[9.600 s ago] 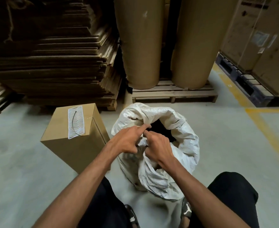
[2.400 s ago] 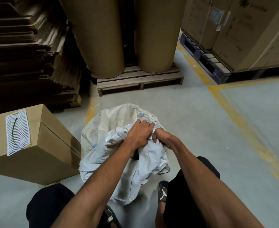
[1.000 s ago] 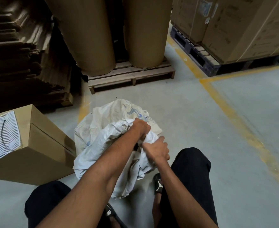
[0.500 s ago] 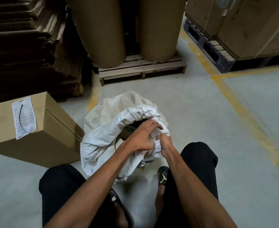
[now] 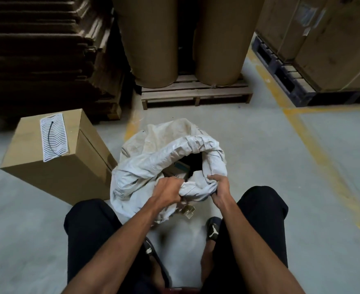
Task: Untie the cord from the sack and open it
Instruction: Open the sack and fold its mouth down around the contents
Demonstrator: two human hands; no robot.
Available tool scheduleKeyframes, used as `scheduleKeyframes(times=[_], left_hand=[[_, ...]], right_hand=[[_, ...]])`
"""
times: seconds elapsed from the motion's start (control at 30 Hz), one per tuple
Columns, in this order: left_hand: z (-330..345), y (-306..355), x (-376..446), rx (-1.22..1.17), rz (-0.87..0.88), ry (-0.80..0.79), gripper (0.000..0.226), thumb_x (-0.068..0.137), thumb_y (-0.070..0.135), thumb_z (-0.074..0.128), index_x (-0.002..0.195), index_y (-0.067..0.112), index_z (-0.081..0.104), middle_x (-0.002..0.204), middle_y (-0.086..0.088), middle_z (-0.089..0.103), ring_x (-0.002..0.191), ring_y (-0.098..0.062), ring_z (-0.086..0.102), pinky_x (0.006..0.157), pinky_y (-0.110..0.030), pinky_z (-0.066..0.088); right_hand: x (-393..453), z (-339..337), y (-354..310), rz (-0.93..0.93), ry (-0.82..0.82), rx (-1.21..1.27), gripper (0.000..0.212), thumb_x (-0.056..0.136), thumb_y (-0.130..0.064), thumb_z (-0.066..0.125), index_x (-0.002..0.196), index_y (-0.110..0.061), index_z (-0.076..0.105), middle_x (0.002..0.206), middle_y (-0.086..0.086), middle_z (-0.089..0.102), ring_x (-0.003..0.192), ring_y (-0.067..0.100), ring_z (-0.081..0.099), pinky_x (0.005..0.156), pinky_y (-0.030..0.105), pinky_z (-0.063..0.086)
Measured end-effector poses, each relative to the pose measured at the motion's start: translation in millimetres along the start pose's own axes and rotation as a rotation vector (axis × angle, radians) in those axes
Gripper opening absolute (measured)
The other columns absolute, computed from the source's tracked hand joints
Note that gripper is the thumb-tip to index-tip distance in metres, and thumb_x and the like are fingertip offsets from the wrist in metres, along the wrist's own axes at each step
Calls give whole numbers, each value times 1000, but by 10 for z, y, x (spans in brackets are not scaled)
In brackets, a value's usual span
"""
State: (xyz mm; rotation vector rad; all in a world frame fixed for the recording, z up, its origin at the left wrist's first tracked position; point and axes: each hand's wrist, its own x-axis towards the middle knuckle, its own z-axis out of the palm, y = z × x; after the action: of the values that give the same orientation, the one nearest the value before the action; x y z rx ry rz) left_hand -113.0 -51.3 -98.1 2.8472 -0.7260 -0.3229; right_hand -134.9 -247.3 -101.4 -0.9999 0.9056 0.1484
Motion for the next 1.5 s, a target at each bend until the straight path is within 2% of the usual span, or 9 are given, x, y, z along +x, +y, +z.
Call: scheduleKeyframes(times=[0.13, 0.23, 0.43, 0.63, 0.77, 0.97, 1.1, 1.3, 1.5], left_hand=[[77, -143, -132, 62, 129, 140, 23, 70, 36, 72, 75, 19, 57, 69, -4, 66, 64, -32, 64, 53, -31, 33], [124, -136, -251, 93, 275, 278, 25, 77, 44, 56, 75, 19, 57, 67, -3, 59, 58, -29, 57, 51, -30, 33], [137, -145, -254, 144, 375, 411, 21, 76, 28, 54, 78, 11, 67, 66, -3, 60, 57, -26, 59, 50, -29, 34], [56, -262, -368, 49, 298, 12, 63, 72, 44, 76, 124, 17, 53, 110, -2, 57, 100, -23, 49, 88, -36, 41], [215, -421, -637, 108, 336, 64, 82, 73, 50, 69, 146, 24, 42, 131, -5, 46, 122, -24, 38, 108, -40, 33], [569, -585, -864, 29, 151, 96, 64, 77, 32, 77, 133, 14, 52, 112, -7, 59, 97, -25, 56, 73, -34, 49], [580, -568, -778, 54, 256, 270, 12, 77, 16, 57, 87, 12, 64, 74, -3, 58, 67, -25, 57, 49, -34, 42], [613, -562, -659, 197, 343, 423, 16, 77, 4, 55, 73, 17, 63, 63, 0, 54, 59, -21, 52, 43, -31, 38], [568, -576, -716, 181, 344, 242, 25, 65, -1, 71, 78, 18, 61, 70, 3, 55, 69, -20, 53, 49, -31, 38]], right_hand=[[-231, 1, 106, -580, 269, -569, 95, 64, -30, 91, 141, -22, 35, 141, 5, 30, 128, 22, 33, 111, 42, 30], [-298, -30, 188, -1174, -54, -927, 89, 62, -33, 87, 139, -21, 43, 136, -3, 36, 132, 17, 34, 113, 33, 24], [-178, 240, 313, -1075, -303, -2037, 64, 72, -44, 76, 127, -20, 55, 123, 4, 62, 119, 26, 53, 107, 46, 32], [-72, 222, 413, -1170, -114, -1908, 43, 68, -52, 75, 101, -27, 62, 95, -6, 71, 87, 20, 60, 81, 38, 40], [-86, 31, 610, -1263, -27, -1658, 41, 67, -58, 77, 81, -26, 55, 73, -7, 59, 67, 21, 57, 67, 36, 33], [-54, -58, 814, -1251, 2, -1498, 30, 68, -43, 77, 78, -26, 54, 70, -9, 57, 65, 22, 56, 65, 38, 34], [-116, -20, 752, -1106, -201, -1614, 50, 57, -57, 74, 88, -33, 43, 83, -16, 47, 81, 18, 55, 68, 36, 30], [-299, 164, 668, -784, -400, -1805, 114, 39, -90, 62, 138, -39, 36, 132, -6, 42, 116, 20, 43, 97, 49, 41], [-240, 514, 737, -880, -381, -1816, 29, 67, -36, 73, 82, -26, 51, 82, -4, 64, 86, 26, 66, 67, 29, 39]])
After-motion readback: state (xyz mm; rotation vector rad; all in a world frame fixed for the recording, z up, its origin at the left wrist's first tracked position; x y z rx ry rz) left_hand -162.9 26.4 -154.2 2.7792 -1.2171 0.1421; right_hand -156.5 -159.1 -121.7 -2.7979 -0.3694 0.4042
